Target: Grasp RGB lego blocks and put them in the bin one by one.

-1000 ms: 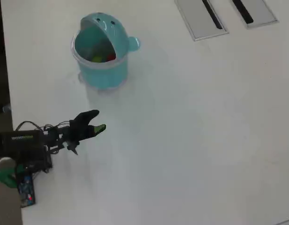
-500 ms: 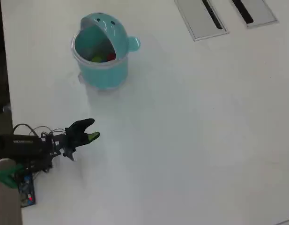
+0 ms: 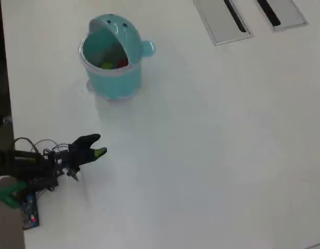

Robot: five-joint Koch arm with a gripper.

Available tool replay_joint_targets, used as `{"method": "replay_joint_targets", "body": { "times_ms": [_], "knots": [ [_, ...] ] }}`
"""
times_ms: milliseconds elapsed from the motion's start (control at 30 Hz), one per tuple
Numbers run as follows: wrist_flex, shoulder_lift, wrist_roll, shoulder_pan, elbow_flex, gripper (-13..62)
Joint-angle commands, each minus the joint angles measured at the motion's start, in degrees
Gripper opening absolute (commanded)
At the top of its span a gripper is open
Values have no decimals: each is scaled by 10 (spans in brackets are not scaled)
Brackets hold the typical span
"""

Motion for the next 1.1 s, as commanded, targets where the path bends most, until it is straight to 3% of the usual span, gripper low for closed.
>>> {"method": "replay_joint_targets", "body": {
  "times_ms": [0, 633, 1067],
  "knots": [
    [-38, 43, 28, 2, 41, 339],
    [215, 44, 265, 11, 41, 340],
    [343, 43, 208, -4, 41, 339]
  ]
}}
